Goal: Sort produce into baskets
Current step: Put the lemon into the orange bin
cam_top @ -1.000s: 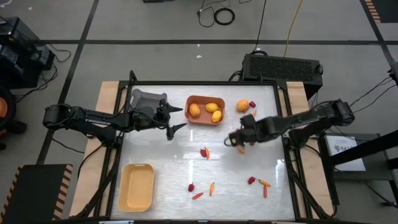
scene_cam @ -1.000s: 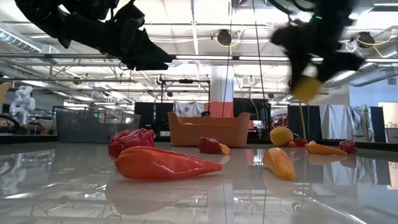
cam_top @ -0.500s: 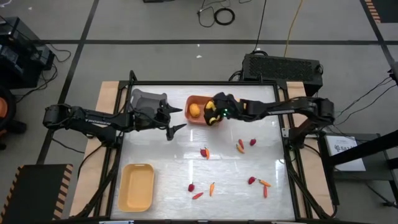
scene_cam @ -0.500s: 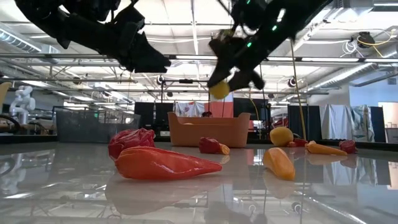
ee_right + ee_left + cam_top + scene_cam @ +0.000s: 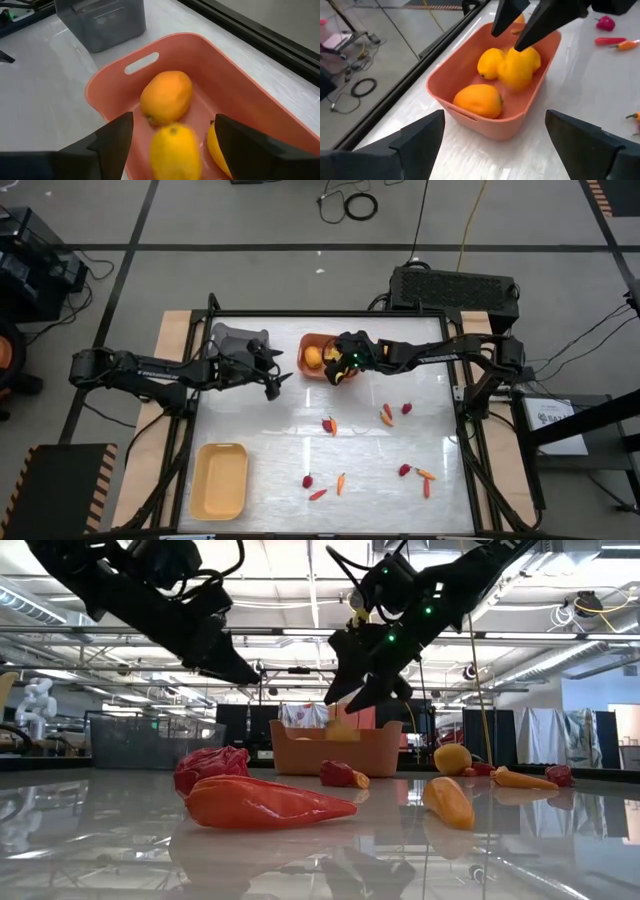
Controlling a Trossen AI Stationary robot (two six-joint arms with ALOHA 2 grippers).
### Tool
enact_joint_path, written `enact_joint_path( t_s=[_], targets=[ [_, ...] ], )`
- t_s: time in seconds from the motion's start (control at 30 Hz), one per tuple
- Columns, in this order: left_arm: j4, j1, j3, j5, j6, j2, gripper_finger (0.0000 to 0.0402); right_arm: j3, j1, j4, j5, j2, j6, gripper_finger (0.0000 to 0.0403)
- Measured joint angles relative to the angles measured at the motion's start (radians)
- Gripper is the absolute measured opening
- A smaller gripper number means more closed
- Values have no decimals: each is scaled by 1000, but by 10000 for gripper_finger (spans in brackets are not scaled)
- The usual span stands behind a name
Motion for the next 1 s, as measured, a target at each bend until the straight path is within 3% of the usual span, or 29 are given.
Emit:
enact_joint_path(
  t_s=[0.2,0.53,0.7,1.0],
  targets=[
    [-15,-1,0,8,-12,0,352,34,0,-67,-2,-7,0,289],
    [-22,-3,0,36,-34,0,352,383,-41,-659,10,-23,6,290],
    [-22,-3,0,40,-34,0,352,490,-86,-943,11,-24,-205,290],
    [-17,-3,0,41,-34,0,352,447,-181,-1204,11,-21,-590,290]
  ],
)
